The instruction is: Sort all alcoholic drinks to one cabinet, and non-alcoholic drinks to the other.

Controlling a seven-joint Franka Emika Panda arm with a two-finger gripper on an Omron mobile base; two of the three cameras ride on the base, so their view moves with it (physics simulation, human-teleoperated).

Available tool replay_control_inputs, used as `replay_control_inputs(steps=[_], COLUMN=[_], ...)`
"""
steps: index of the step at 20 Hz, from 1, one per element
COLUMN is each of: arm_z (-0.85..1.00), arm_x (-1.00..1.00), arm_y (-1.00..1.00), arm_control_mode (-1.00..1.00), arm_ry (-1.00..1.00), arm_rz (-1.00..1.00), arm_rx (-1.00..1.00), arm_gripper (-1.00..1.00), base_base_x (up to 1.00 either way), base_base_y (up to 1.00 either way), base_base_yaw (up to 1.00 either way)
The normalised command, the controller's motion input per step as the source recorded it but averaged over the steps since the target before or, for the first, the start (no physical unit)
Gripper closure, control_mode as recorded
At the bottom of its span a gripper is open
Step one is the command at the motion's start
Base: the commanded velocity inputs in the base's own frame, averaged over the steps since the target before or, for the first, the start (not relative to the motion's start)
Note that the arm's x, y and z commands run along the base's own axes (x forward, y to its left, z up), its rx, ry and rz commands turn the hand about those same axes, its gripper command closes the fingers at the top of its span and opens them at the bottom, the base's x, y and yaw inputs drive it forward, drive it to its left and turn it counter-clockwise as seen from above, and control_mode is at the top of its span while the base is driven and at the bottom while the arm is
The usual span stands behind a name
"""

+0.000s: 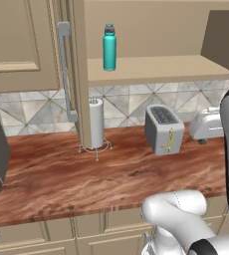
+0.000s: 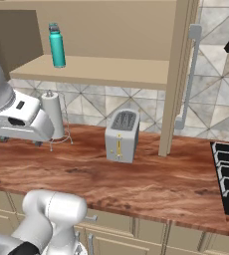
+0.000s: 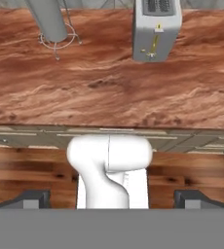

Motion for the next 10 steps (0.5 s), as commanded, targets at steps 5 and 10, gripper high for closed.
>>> replay_control_inputs(steps=[5,10], arm_z=[-0.12,-0.04], arm_x=[-0.32,-0.12], arm_y=[-0.03,0.00], arm_control_mode=[-1.00,1.00], arm_ry=[0.04,0.01], arm_rz=[-0.02,0.00], arm_rx=[0.00,0.00], arm_gripper=[-1.00,-1.00], base_base_x=[0.00,-0.49], base_base_y=[0.00,-0.05], base_base_yaw=[0.00,-0.03])
